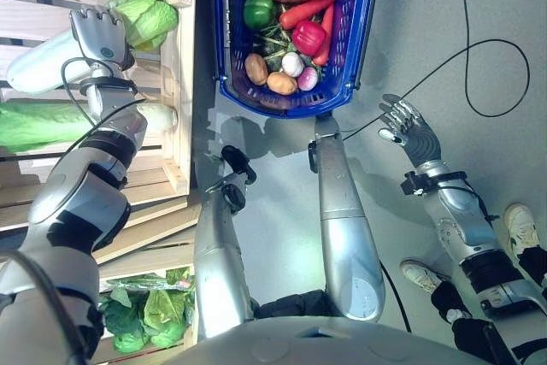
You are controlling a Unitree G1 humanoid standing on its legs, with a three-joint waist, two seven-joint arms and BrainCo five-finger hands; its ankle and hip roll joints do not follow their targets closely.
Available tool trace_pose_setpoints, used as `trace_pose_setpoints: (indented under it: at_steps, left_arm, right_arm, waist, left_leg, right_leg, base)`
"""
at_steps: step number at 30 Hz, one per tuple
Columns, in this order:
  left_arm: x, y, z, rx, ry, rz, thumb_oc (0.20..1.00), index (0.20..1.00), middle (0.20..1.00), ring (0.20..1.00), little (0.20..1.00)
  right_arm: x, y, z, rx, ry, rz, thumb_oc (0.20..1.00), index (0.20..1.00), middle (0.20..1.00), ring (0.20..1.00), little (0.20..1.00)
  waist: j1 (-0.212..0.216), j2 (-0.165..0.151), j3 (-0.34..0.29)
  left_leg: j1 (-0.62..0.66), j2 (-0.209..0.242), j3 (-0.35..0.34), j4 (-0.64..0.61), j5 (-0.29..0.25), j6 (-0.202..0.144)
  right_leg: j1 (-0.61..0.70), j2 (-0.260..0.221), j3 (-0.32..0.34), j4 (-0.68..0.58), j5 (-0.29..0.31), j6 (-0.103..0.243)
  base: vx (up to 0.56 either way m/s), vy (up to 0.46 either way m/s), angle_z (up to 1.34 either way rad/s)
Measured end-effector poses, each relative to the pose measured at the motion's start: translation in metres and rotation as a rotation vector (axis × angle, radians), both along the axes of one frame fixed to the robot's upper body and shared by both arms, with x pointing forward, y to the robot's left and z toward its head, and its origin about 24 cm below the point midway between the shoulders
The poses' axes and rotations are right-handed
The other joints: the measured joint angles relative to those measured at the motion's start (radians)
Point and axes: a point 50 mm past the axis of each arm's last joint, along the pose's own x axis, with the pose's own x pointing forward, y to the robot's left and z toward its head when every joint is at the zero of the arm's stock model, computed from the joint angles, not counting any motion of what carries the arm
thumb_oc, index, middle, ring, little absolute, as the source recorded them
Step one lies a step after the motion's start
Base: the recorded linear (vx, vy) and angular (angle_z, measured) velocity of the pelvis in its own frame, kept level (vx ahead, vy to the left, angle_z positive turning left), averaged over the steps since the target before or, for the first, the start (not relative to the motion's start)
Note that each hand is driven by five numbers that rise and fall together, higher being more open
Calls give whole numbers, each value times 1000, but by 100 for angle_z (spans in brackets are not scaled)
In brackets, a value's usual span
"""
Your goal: Pick up fruits and vegetables into the basket
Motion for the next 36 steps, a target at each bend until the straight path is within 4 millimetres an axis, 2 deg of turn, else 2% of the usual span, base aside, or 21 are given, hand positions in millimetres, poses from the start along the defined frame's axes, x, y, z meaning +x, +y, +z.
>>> trace_pose_setpoints:
  at_steps: [7,14,19,21,25,29,31,33,36]
  left_arm:
    - [-8,1,-27,4,37,-59,200,200,200,200,200]
    - [-22,-2,-57,-75,37,-190,200,200,200,200,200]
    - [-36,-8,-79,-384,-37,-367,200,200,200,200,200]
    - [-44,-11,-80,-582,-98,-463,200,200,200,200,200]
    - [-67,-14,-87,-896,-174,-601,200,200,200,200,200]
    - [-87,-30,-76,-1210,-251,-787,200,200,200,200,200]
    - [-91,-39,-71,-1278,-258,-870,200,200,200,200,200]
    - [-96,-53,-56,-1393,-269,-1001,200,200,200,200,200]
    - [-98,-64,-47,-1488,-284,-1104,200,200,200,200,200]
  right_arm:
    - [-4,0,-2,3,-4,3,1000,1000,1000,1000,1000]
    - [-15,-2,-2,9,-16,13,1000,1000,1000,1000,1000]
    - [-22,7,-2,-98,-29,28,1000,1000,1000,1000,1000]
    - [-23,5,-4,-148,-18,-30,1000,1000,1000,1000,1000]
    - [-25,-7,-4,-137,19,-138,1000,1000,1000,1000,1000]
    - [-30,0,-2,-164,23,-176,1000,1000,1000,1000,1000]
    - [-31,4,-3,-187,27,-185,1000,1000,1000,1000,1000]
    - [-28,7,2,-253,21,-199,1000,1000,1000,1000,1000]
    - [-19,12,8,-301,14,-211,1000,1000,1000,1000,1000]
  waist:
    - [2,-9,4]
    - [30,-17,5]
    - [68,-29,6]
    - [87,-35,8]
    - [124,-39,10]
    - [151,-49,10]
    - [170,-52,10]
    - [197,-53,10]
    - [213,-57,7]
  left_leg:
    - [53,0,-14,-5,1,-2]
    - [157,-3,-25,-49,10,-6]
    - [264,-6,-42,-115,33,-19]
    - [307,-6,-52,-147,43,-22]
    - [405,-8,-58,-196,50,-24]
    - [491,-8,-63,-239,55,-24]
    - [514,-9,-67,-252,60,-24]
    - [536,-8,-73,-264,64,-25]
    - [568,-6,-84,-286,73,-28]
  right_leg:
    - [62,-4,-18,-2,-7,-3]
    - [177,-8,-44,-38,-8,-4]
    - [289,-8,-77,-76,-11,-5]
    - [336,-8,-93,-94,-15,-6]
    - [434,-7,-110,-126,-16,-6]
    - [530,-8,-129,-165,-20,-1]
    - [555,-9,-136,-175,-20,-1]
    - [579,-8,-146,-183,-20,-1]
    - [618,-7,-160,-196,-20,-2]
  base:
    - [1,-5,4]
    - [5,-33,5]
    - [-15,-74,9]
    - [-10,-49,13]
    - [34,-28,6]
    - [50,-48,7]
    - [36,-53,8]
    - [64,-83,9]
    - [87,-119,11]
